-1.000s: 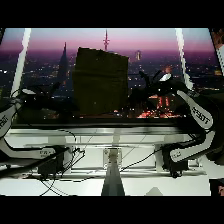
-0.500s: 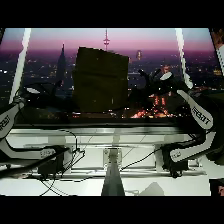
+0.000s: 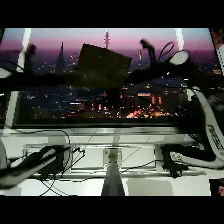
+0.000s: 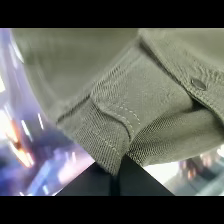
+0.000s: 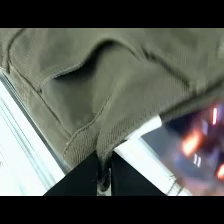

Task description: Fold the clothes and pants, and hang the long-sleeved shirts on hangers.

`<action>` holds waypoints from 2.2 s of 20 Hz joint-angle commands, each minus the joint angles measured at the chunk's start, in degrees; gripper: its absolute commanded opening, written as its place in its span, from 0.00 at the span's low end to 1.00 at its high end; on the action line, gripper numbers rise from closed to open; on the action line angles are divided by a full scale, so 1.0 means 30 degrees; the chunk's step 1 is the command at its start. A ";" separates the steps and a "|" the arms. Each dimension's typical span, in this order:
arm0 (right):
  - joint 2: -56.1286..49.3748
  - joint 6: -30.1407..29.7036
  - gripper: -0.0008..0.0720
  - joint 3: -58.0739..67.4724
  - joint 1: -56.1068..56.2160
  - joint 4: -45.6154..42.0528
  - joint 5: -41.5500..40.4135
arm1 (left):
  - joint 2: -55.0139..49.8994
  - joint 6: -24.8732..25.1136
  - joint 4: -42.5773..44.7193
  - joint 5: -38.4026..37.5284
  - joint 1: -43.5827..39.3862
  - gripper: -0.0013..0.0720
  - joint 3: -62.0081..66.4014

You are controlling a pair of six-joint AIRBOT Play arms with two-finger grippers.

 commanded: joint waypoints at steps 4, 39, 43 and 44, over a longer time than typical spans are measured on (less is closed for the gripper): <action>0.6994 0.0503 0.07 0.2929 0.0233 0.1865 -0.0772 | 0.9770 0.0000 0.0058 0.4029 0.0080 0.03 0.1501; 0.2208 0.9187 0.82 -0.7242 -0.0124 -0.8408 0.0022 | 0.0663 -0.7599 0.2433 -0.1188 -0.8612 0.97 -0.8233; 0.2120 0.9530 0.82 -0.7213 -0.0583 -0.8721 -0.3388 | 0.0663 -0.7599 0.2288 0.1166 -0.8612 0.97 -0.8182; 0.1902 0.9522 0.82 -0.7162 -0.1086 -0.8706 -0.3381 | 0.0663 -0.7592 0.2295 0.1260 -0.8612 0.97 -0.8138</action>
